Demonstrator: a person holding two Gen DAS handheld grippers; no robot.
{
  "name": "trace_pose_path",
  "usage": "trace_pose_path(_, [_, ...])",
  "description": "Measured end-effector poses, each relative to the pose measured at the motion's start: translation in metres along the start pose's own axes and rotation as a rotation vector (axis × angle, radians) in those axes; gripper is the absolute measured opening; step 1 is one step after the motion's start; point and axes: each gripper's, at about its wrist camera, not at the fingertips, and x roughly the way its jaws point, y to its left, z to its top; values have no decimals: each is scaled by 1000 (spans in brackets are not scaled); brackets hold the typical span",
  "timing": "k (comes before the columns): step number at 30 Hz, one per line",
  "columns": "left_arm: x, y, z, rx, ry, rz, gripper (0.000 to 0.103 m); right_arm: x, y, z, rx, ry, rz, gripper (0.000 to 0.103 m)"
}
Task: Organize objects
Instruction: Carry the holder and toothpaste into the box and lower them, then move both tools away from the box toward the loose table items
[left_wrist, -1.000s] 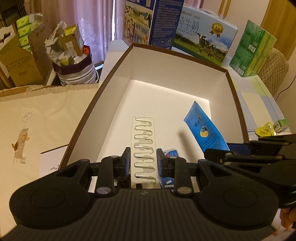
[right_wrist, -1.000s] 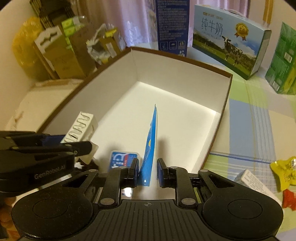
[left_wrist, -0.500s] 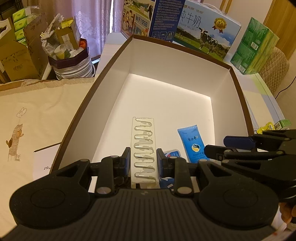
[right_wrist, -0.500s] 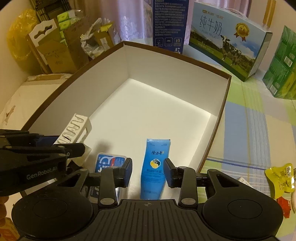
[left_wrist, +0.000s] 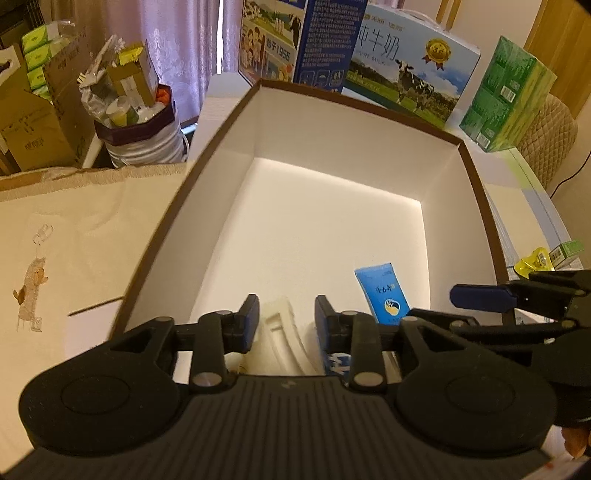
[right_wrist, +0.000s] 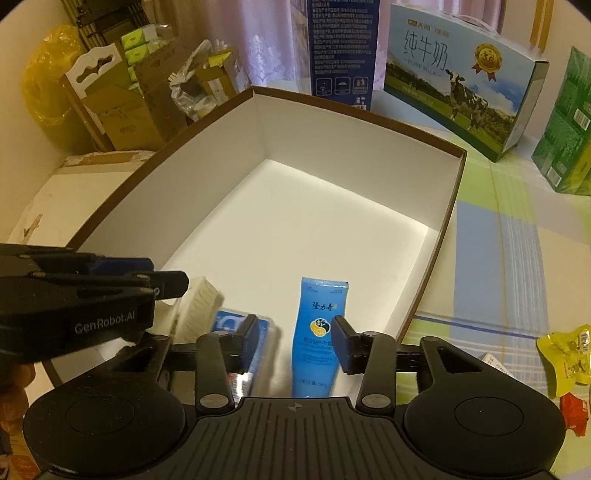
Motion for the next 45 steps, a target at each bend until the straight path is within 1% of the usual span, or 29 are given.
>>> trace_pose_path(2, [-2,1,1,2,1,6,36,-3,-1,0,-2,-9,10,51])
trace_pose_path(4, [-4,1,1,4,8,10,43,-6,-1,-1,-4,-12,16,54])
trace_pose_path(5, [-6,2,1,5,10,14,45,-8,-2,-1,-5,-13,18,55])
trace_pose_path(8, [-12,1,-1,12,10,17,52,-13,-2,-3,-9,-20,26,58])
trace_pose_path(9, [-14,1,-2,12,10,17,56,-14,-2,-4,-9,-22,29,58])
trace_pose_path(12, [-20,0,-5,17,8,20,63,-20,-3,-6,-5,-26,36,60])
trace_pose_path(14, [-25,1,-6,16,7,24,63,-23,-4,-8,-4,-30,41,61])
trace_pose_path(16, [-30,2,-9,11,8,28,66,-28,-5,-10,-6,-33,50,62])
trace_pose_path(23, [-46,1,-18,8,6,41,71,-47,-4,-18,-6,-40,78,62])
trace_pose_path(28, [-58,-5,-26,13,-2,44,71,-59,-4,-27,-11,-45,90,62])
trace_pose_path(32, [-68,-11,-31,16,-11,47,71,-73,-8,-34,1,-65,115,62])
trace_pose_path(40, [-85,-32,-45,33,-16,40,71,-95,-20,-48,23,-85,139,63])
trace_pose_path(45, [-93,-48,-53,44,-20,32,71,-107,-32,-60,30,-92,124,63])
